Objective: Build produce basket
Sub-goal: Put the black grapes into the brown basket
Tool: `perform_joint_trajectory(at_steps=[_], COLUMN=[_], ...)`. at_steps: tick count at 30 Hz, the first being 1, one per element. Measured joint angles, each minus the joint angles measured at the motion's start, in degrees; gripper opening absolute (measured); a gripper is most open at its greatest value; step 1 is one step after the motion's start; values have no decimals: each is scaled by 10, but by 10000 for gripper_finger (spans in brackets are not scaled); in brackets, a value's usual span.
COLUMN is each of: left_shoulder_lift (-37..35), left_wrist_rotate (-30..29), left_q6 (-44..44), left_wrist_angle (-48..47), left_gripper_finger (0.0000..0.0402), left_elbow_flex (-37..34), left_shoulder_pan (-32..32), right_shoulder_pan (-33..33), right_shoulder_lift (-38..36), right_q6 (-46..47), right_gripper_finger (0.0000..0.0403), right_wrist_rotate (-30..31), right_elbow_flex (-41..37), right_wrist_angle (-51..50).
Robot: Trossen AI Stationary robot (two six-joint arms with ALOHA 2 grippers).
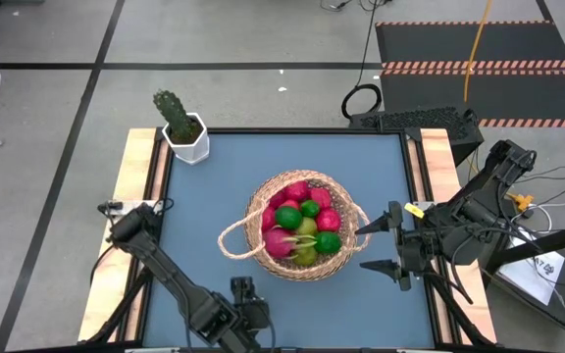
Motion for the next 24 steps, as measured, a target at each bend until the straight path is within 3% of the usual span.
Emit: perform_joint_trajectory(at_steps=[11,19,24], left_shoulder_lift=[22,30,30], left_wrist_rotate=[-7,-8,-7], left_q6=[-31,-105,-166], left_wrist_angle=[19,66,91], left_gripper_finger=[385,385,385], left_elbow_flex=[-3,-56,-111], left_shoulder_pan=[-4,-13,-29], right_shoulder_pan=[0,0,0], right_shoulder_lift=[1,1,2], right_q6=[44,21,62], right_gripper_finger=[348,348,348], right_wrist_rotate=[-2,-2,-2], right_elbow_flex=[-13,-73,-104], right_wrist_angle=[17,153,239])
